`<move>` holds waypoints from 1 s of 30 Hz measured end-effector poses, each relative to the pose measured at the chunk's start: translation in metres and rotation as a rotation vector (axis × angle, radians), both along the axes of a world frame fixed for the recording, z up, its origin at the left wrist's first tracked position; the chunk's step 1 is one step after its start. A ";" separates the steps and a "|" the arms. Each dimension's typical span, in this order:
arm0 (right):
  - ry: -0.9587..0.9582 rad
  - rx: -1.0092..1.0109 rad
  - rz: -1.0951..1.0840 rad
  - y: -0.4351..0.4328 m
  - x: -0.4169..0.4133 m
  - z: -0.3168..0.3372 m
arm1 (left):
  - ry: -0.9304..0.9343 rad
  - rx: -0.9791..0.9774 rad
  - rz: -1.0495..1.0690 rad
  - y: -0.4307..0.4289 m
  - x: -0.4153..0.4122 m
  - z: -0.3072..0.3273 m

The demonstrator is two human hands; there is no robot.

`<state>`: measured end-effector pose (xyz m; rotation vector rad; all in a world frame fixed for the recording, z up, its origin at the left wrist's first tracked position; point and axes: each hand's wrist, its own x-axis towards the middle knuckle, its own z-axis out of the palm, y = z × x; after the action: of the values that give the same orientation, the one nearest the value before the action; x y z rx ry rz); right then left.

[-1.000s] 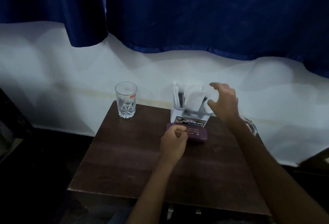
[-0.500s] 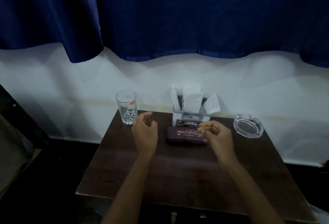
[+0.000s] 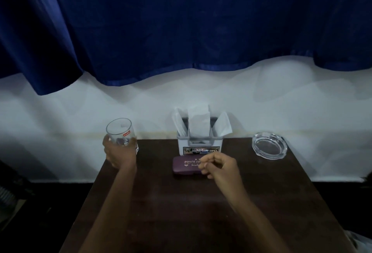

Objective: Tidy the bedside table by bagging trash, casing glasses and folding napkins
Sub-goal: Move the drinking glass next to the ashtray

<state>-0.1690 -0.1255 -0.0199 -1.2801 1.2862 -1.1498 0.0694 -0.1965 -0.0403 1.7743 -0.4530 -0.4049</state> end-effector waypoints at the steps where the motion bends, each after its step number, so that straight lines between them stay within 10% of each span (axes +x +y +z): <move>1: 0.004 0.000 0.008 0.000 0.000 0.000 | 0.032 -0.029 -0.014 -0.001 0.003 -0.001; 17: 0.206 -0.060 -0.007 0.004 -0.001 0.005 | -0.317 -0.238 -0.331 0.045 -0.047 0.053; 30: 0.162 -0.206 -0.150 0.018 -0.038 0.027 | -0.231 -0.222 -0.855 0.080 -0.168 0.078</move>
<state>-0.2067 -0.1072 0.0068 -1.4720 1.4308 -1.3346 -0.0983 -0.1167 0.0374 1.3433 -1.3773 -0.7065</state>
